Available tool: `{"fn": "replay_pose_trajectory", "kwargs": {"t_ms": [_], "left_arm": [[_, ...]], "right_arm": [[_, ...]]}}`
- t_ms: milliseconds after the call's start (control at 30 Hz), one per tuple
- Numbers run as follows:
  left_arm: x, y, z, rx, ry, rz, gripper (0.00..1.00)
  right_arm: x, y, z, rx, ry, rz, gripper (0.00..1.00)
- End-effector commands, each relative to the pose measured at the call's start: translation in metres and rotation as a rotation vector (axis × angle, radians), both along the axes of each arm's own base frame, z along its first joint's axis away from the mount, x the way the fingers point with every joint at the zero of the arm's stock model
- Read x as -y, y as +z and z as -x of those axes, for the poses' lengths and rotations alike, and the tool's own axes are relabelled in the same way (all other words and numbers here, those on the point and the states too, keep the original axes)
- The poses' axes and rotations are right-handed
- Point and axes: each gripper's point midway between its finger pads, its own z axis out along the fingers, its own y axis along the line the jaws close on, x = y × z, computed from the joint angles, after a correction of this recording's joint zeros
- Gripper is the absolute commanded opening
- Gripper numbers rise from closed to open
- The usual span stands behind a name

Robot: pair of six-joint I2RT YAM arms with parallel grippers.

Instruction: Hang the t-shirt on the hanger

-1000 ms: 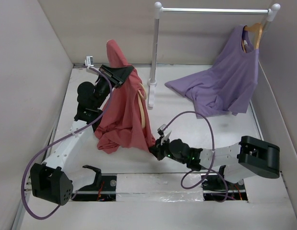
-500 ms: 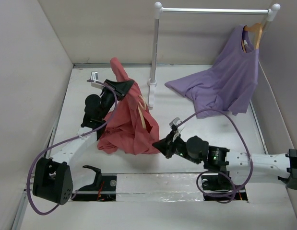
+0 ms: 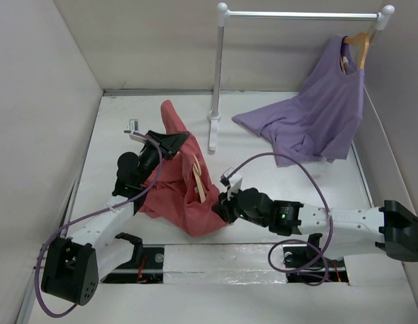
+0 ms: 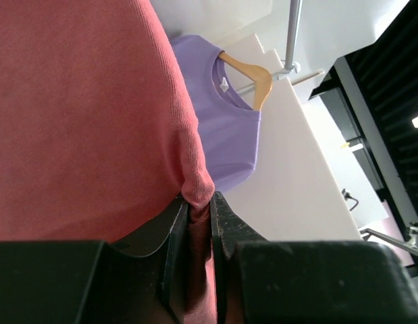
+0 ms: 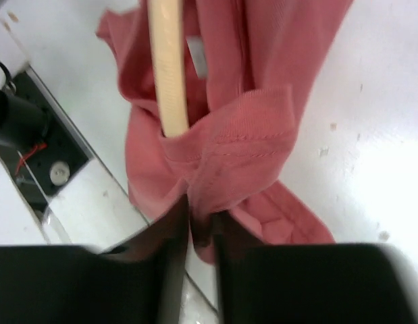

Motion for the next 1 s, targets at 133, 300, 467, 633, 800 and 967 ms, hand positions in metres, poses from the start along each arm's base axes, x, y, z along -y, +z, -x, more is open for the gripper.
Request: {"fn": "replay_pose_trajectory", "kwargs": {"t_ms": [133,300,467,633,800,967], "left_arm": [[-0.001,0.024,0.013,0.087,-0.049,0.079,0.0],[-0.001,0.022,0.012,0.088,-0.048,0.065,0.0],[0.003,0.018,0.016,0.083,-0.069,0.06,0.0],[0.007,0.02,0.022,0.096,-0.091,0.045,0.0],[0.011,0.019,0.027,0.103,-0.125,0.032,0.0],[0.013,0.017,0.03,0.105,-0.143,0.027,0.0]], "right_arm": [[0.039,0.015,0.015,-0.04,-0.011,-0.01,0.64],[0.047,0.07,0.012,0.06,-0.009,-0.148,0.43],[0.027,0.085,-0.024,0.149,-0.023,-0.168,0.0],[0.002,0.086,-0.044,0.18,0.053,-0.165,0.54],[-0.013,0.075,-0.055,0.168,0.092,-0.126,0.56],[-0.024,0.08,-0.056,0.169,0.156,-0.199,0.57]]}}
